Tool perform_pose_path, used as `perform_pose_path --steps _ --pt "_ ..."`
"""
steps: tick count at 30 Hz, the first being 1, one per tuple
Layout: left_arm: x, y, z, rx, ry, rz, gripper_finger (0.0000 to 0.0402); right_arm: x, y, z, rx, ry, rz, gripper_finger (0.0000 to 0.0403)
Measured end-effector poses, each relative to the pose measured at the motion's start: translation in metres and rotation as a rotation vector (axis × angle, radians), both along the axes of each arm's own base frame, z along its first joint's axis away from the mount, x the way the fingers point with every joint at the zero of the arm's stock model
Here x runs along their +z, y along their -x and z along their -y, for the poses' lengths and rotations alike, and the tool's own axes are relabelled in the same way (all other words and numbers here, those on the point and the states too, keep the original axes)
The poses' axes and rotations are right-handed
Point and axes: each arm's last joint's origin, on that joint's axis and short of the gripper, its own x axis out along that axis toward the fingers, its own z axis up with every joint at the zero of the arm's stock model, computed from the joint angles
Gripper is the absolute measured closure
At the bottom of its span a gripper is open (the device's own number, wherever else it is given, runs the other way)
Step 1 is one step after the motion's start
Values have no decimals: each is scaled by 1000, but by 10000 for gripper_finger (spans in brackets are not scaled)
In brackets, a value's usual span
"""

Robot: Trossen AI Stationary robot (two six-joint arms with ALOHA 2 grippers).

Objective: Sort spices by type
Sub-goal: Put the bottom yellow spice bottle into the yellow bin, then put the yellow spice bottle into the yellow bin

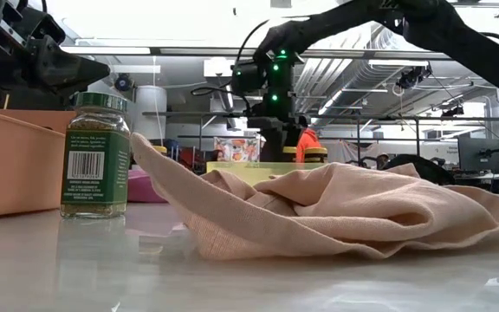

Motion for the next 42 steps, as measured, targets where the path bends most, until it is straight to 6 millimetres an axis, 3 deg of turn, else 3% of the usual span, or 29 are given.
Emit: perform_pose_path --steps 12,18,24,29,35,42 --pt "0 0 0 -1 0 0 401 0 2 -1 -46 -33 4 177" --pt "0 0 0 0 0 0 402 0 1 -2 -32 -46 12 77" --pt "0 0 0 0 0 0 402 5 1 -1 -21 -34 36 54" --pt "0 0 0 0 0 0 401 31 4 2 -18 23 153 57" --pt "0 0 0 0 0 0 401 80 17 0 -1 75 329 64" --pt "0 0 0 0 0 0 401 132 36 -29 90 60 465 72"
